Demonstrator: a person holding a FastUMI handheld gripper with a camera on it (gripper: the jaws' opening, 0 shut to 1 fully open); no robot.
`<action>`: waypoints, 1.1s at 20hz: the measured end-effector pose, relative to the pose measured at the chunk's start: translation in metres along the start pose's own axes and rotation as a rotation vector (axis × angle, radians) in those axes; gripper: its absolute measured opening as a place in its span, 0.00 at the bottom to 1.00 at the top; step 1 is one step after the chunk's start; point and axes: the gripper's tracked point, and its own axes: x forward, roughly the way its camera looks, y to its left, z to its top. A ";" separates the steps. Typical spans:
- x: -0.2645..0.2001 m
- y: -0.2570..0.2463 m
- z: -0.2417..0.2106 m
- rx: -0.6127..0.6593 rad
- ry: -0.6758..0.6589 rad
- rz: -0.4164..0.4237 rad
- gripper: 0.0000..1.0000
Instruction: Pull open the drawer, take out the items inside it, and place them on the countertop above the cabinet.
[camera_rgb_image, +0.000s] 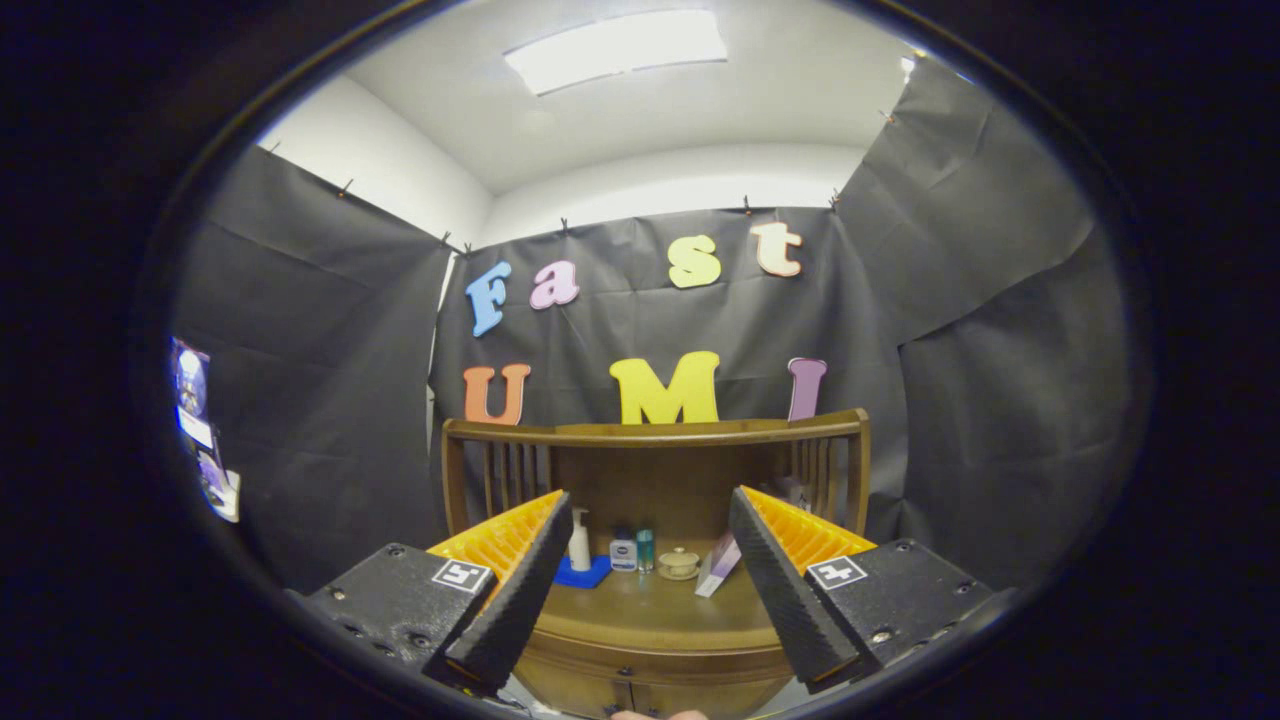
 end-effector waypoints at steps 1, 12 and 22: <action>0.001 -0.001 -0.005 0.001 0.006 0.000 0.99; 0.029 0.002 -0.048 0.036 0.026 -0.015 0.99; 0.056 0.025 -0.123 0.016 0.120 -0.016 1.00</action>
